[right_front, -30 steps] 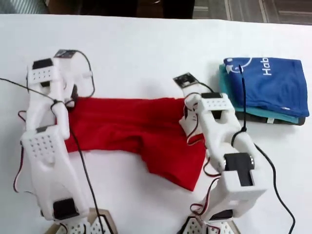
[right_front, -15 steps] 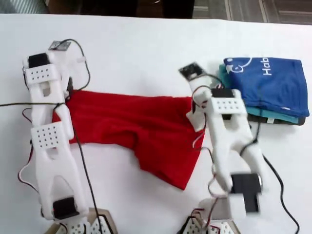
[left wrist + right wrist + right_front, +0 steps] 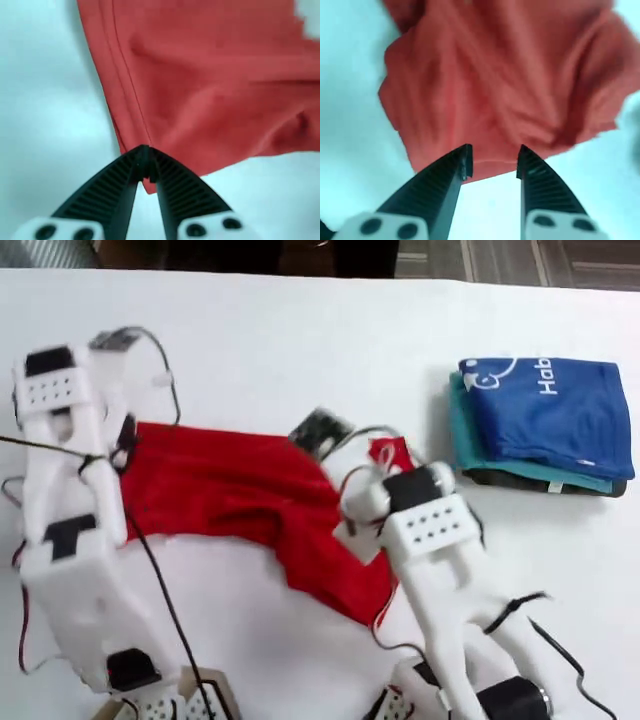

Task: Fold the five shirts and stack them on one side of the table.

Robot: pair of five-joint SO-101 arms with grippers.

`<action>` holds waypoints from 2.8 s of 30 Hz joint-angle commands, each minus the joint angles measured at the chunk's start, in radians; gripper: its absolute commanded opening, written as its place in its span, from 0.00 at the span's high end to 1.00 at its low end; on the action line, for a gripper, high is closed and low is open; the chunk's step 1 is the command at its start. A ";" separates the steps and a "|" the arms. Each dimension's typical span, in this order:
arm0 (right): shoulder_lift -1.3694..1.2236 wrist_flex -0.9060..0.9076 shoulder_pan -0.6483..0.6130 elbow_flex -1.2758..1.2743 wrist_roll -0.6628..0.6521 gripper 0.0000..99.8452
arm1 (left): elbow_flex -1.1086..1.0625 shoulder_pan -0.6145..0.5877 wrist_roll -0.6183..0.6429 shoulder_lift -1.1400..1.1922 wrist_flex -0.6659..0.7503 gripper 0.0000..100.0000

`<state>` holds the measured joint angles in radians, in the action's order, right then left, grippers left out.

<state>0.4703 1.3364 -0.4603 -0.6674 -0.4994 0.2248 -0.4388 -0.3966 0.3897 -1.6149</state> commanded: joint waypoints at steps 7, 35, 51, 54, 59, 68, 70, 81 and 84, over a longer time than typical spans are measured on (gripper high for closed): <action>0.039 -0.194 -0.087 -0.302 -0.005 0.85 | -0.621 -0.031 -0.072 -0.238 0.459 0.97; 0.104 -0.053 0.314 -0.325 -0.445 0.86 | -0.188 -0.055 -0.066 -0.129 0.121 0.97; -0.203 -0.463 0.311 0.140 0.101 0.97 | 0.153 0.158 0.210 0.117 0.272 0.97; -0.427 -0.389 0.311 0.318 0.103 0.95 | 0.334 0.158 0.210 0.272 0.192 0.97; -0.731 -0.294 0.314 0.585 0.103 0.95 | 0.615 0.135 0.210 0.497 0.052 0.97; -1.044 -0.157 0.371 0.842 0.101 0.95 | 1.043 0.031 0.204 0.781 -0.086 0.97; -1.069 -0.140 0.401 0.872 0.098 0.95 | 1.115 0.018 0.204 0.824 -0.112 0.97; -1.066 -0.076 0.481 0.891 0.097 0.95 | 1.245 0.038 0.203 0.879 -0.170 0.97; -1.006 -0.053 0.479 0.888 0.097 0.95 | 1.259 0.043 0.203 0.878 -0.175 0.97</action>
<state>-0.6053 1.2490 -0.0184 0.2117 -0.4043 1.4415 -0.3759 -0.1926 1.2766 -1.7699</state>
